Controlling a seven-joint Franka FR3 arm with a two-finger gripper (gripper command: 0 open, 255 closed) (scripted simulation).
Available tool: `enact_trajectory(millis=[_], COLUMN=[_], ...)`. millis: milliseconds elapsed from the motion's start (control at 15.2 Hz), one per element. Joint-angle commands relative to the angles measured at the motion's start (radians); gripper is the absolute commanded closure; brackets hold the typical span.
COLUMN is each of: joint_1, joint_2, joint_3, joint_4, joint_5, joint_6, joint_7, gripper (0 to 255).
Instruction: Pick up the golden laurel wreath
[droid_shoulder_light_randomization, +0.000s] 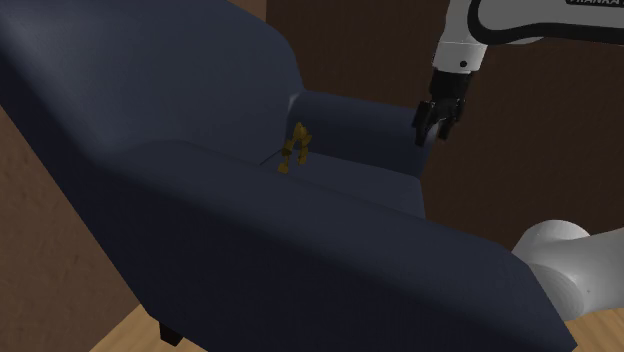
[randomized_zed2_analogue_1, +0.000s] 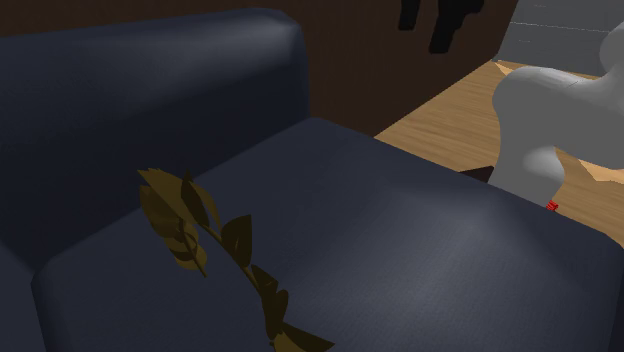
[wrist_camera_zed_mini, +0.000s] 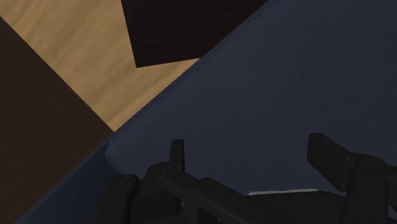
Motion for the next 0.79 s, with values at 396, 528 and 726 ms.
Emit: enact_trajectory(millis=[396,528,726], joint_1=[-0.015,-0.024,-0.041], joint_2=[0.096,0.141,0.219], joint_3=[0.147,0.195,0.265], joint_4=[0.031,0.055,0.105], joint_5=[0.081,0.097,0.108], joint_6=[0.104,0.139,0.186], joint_7=[0.267,0.354,0.486], gripper=[0,0,0])
